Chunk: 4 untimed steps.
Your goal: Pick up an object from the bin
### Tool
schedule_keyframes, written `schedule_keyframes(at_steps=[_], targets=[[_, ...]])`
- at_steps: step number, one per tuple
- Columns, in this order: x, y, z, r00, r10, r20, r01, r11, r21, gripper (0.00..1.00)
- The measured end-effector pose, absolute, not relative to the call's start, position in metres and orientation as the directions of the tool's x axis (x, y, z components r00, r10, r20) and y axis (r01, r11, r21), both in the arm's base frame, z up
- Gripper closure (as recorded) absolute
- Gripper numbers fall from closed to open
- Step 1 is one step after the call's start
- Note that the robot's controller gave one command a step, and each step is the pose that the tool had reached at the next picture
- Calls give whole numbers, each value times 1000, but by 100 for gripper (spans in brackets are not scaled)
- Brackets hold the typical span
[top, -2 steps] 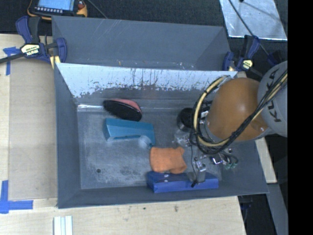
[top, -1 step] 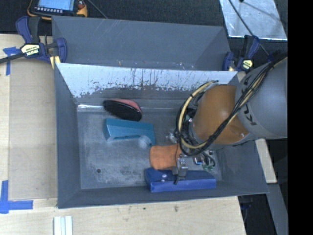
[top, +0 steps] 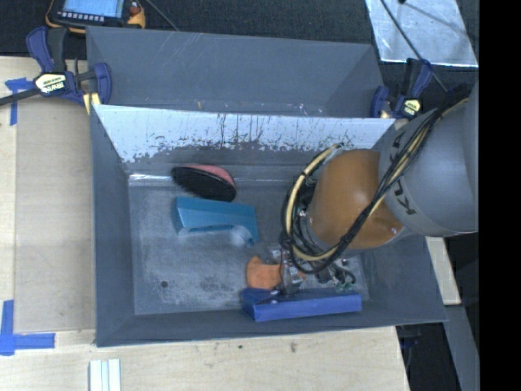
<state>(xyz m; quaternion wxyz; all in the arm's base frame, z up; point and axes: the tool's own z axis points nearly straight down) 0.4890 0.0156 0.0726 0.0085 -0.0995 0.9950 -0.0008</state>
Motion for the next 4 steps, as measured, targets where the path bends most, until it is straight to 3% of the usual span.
schedule_keyframes(at_steps=[2,3,4], targets=[[488,16,77,-980,-199,-11,-199,980,-2,100],[486,15,95,-980,-199,-2,-199,980,-1,100],[488,15,106,-980,-199,-6,-199,980,-2,100]])
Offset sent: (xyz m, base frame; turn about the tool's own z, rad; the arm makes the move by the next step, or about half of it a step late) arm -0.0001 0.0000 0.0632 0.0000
